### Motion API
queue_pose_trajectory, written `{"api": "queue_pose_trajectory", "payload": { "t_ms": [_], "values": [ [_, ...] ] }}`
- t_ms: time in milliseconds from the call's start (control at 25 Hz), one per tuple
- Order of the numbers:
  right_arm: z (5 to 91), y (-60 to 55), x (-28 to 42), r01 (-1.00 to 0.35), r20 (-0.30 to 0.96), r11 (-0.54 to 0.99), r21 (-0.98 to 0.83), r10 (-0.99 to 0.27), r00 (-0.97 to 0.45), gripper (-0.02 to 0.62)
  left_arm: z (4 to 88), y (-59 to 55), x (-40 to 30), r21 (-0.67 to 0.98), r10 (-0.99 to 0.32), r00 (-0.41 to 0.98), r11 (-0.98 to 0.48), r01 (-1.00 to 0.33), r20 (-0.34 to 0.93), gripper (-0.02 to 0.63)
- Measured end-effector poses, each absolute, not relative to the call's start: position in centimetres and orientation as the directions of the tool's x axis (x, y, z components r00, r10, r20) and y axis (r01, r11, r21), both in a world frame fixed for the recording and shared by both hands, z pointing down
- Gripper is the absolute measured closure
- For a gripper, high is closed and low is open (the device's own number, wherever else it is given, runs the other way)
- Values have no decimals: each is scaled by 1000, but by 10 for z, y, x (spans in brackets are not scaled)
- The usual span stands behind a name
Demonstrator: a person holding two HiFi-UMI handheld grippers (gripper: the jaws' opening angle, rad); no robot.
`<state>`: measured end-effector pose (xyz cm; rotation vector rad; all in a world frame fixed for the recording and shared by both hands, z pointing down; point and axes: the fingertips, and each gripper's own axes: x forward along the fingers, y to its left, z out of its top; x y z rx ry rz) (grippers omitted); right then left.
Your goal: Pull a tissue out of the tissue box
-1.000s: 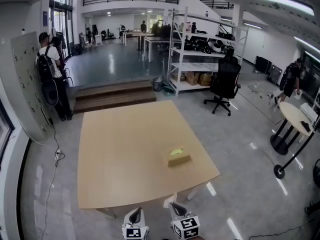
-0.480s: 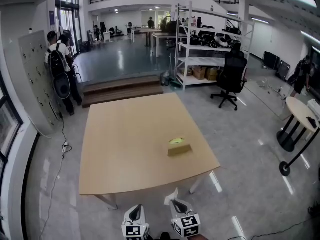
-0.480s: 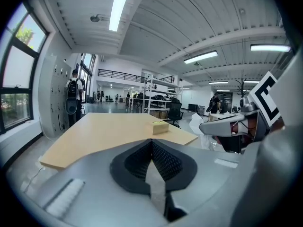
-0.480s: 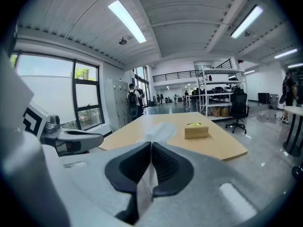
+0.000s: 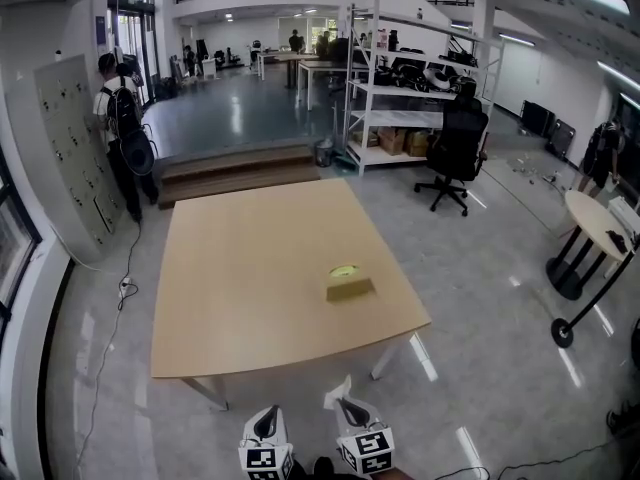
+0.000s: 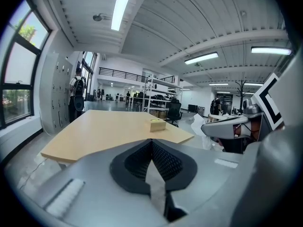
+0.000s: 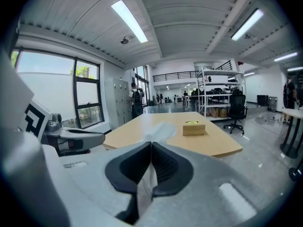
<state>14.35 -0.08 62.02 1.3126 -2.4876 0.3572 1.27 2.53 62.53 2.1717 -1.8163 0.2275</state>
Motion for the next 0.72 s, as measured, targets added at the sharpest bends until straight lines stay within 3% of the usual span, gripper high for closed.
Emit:
{"api": "queue_pose_trajectory", "payload": {
  "t_ms": [720],
  "values": [
    [607,-17,149,-846,345,530,-57,-785,-514,597,613,9,17,113,-936,207,-181,-977,284,588]
  ]
}}
